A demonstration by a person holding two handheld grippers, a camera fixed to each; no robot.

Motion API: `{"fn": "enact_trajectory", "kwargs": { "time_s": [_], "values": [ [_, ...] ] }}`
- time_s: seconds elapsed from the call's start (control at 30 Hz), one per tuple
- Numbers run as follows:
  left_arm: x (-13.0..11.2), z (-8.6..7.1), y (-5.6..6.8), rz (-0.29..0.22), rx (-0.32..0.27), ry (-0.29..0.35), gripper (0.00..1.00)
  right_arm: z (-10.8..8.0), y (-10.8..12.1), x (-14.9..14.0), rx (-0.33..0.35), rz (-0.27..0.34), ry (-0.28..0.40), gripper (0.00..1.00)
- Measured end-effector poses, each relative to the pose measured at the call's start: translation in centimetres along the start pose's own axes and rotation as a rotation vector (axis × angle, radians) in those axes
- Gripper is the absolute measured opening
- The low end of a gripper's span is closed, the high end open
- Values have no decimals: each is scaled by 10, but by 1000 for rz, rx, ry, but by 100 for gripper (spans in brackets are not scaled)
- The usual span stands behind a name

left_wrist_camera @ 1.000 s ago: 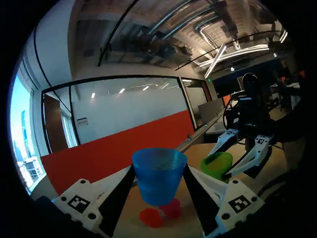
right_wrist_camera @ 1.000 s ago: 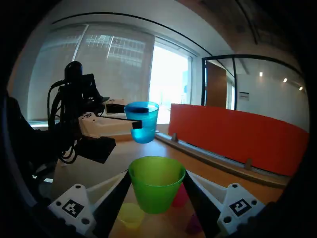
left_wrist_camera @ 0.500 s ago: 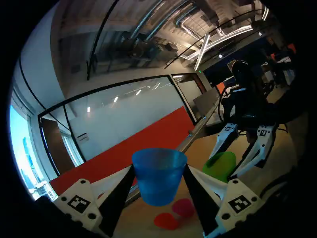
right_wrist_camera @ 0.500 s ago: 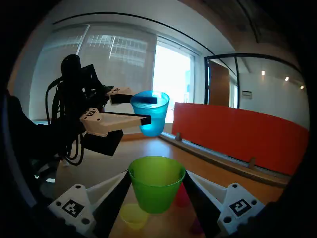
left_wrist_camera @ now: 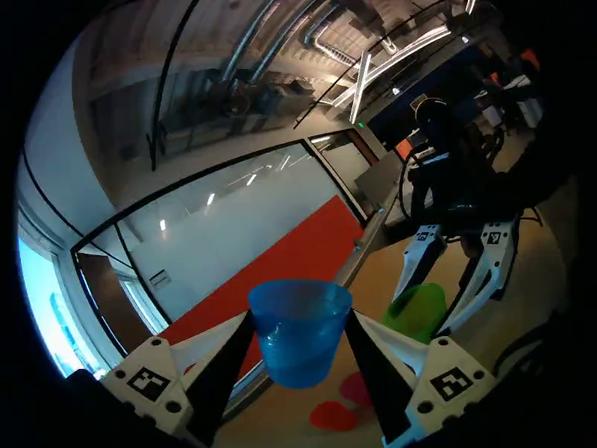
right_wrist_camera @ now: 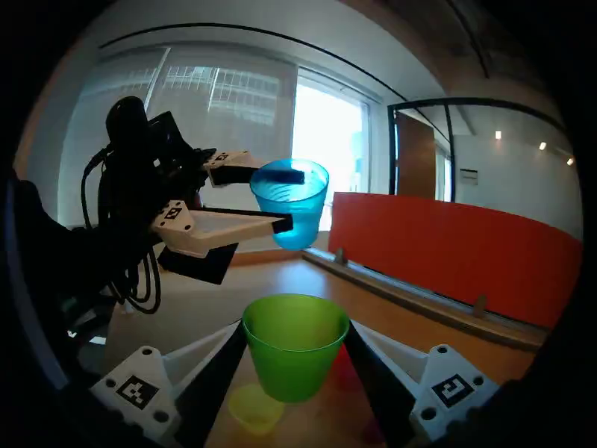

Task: Pour water

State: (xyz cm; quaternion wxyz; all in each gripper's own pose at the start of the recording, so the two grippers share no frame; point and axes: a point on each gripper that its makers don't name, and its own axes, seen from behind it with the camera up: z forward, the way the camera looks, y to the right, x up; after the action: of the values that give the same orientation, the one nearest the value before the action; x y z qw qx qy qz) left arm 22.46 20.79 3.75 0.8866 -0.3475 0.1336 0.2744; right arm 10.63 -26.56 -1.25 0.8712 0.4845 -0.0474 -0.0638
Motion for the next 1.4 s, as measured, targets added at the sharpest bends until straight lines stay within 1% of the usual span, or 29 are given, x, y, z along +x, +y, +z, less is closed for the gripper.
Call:
{"fn": "enact_trajectory", "kwargs": {
  "time_s": [0.17, 0.47, 0.67, 1.17, 1.4],
  "values": [
    [1, 1, 1, 51, -1, -10, 84, 3, 0, 1, 4, 1, 0, 92],
    [2, 1, 7, 129, -6, -19, 84, 6, 2, 1, 8, 1, -1, 92],
    [5, 4, 8, 181, -1, -23, 84, 8, 1, 2, 11, 0, -3, 92],
    [5, 11, 12, 275, -5, -26, 84, 13, 1, 2, 19, -6, -4, 92],
    [4, 13, 11, 298, -4, -28, 84, 14, 2, 2, 20, -9, -4, 92]
  ]
}}
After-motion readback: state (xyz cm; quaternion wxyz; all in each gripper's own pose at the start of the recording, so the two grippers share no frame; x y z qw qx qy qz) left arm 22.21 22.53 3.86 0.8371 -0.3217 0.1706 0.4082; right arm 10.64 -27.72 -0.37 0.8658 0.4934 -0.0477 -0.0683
